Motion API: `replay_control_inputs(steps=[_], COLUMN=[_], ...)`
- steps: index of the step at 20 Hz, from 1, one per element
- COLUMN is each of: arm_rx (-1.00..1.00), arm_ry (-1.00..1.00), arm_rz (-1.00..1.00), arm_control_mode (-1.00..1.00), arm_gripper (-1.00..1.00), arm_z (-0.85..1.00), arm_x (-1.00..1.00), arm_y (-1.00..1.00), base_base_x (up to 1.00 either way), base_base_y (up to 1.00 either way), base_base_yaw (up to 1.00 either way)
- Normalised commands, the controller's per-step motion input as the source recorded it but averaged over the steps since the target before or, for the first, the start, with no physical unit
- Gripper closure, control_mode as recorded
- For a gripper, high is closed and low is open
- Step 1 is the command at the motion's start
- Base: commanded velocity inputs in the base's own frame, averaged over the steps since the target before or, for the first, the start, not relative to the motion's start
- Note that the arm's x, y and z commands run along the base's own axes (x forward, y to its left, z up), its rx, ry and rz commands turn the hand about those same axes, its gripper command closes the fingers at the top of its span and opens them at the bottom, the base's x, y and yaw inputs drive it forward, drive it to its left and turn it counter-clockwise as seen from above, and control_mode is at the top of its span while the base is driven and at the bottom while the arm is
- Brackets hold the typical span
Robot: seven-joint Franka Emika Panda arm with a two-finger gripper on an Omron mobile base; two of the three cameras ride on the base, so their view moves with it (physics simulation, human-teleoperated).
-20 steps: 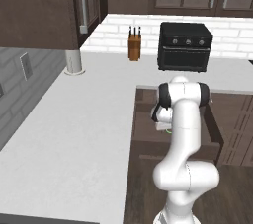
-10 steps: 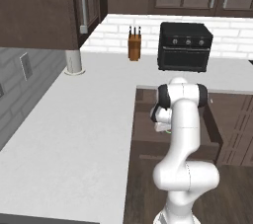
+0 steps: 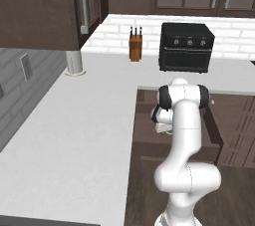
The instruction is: Take a straw from the drawer in front and place it inside the glass cup on the dining counter.
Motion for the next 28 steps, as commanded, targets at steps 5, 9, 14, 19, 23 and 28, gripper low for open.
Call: replay_control_inputs(steps=[5, 9, 14, 19, 23, 28], arm_rx=[0.0, 0.03, 0.07, 0.13, 0.01, 0.0], arm_ry=[0.0, 0.0, -0.01, -0.23, -0.18, -0.04], arm_rz=[0.02, 0.01, 0.0, -0.02, -0.07, -0.12], arm_control_mode=[-1.0, -1.0, -1.0, -1.0, -1.0, -1.0], arm_gripper=[1.0, 1.0, 1.0, 1.0, 1.0, 1.0], arm_z=[-0.08, 0.0, 0.29, 1.0, 1.0, 1.0], arm_x=[0.0, 0.0, -0.11, -0.52, -0.03, 0.0], arm_y=[0.0, -0.01, 0.0, 0.0, 0.07, 0.0], base_base_x=[0.0, 0.0, 0.0, 0.0, 0.0, 0.0], base_base_y=[0.0, 0.0, 0.0, 0.0, 0.0, 0.0], base_base_yaw=[0.0, 0.0, 0.0, 0.0, 0.0, 0.0])
